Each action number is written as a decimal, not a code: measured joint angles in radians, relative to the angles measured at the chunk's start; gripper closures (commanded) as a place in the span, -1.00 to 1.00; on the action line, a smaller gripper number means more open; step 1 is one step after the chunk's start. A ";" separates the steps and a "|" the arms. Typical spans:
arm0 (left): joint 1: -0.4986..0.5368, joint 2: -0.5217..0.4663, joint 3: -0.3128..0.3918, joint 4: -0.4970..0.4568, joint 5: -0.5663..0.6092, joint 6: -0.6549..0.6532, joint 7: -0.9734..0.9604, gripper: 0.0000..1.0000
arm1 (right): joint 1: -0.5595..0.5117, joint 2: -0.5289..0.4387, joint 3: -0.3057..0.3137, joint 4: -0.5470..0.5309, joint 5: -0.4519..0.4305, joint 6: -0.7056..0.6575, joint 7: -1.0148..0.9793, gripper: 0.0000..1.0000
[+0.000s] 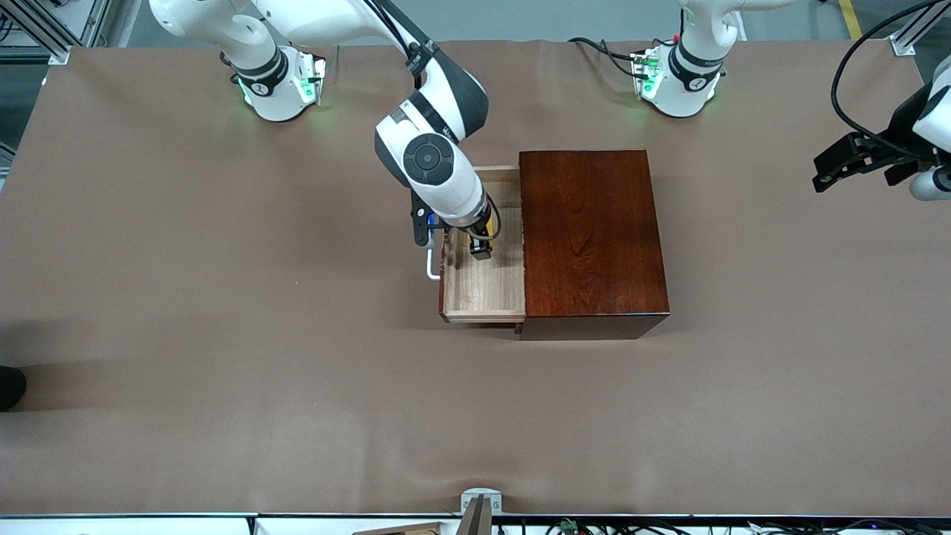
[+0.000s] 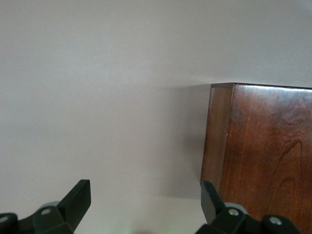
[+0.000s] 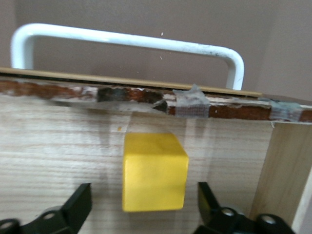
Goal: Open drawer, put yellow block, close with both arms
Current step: 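Open the right gripper to drop the cube into the drawer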
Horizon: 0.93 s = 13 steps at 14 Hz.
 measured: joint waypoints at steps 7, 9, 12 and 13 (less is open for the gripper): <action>0.000 0.000 -0.004 0.000 0.000 0.002 0.000 -1.00 | -0.116 -0.004 -0.020 0.218 -0.001 -0.231 -0.013 -1.00; -0.002 0.000 -0.009 0.000 0.000 0.004 -0.001 -1.00 | -0.168 -0.005 -0.021 0.270 -0.001 -0.325 -0.089 -1.00; -0.005 0.000 -0.013 0.000 -0.001 0.009 -0.006 -1.00 | -0.267 -0.007 -0.020 0.341 -0.001 -0.474 -0.228 -1.00; -0.006 0.000 -0.014 0.000 -0.005 0.010 -0.009 -1.00 | -0.298 -0.010 -0.019 0.358 -0.001 -0.512 -0.296 -1.00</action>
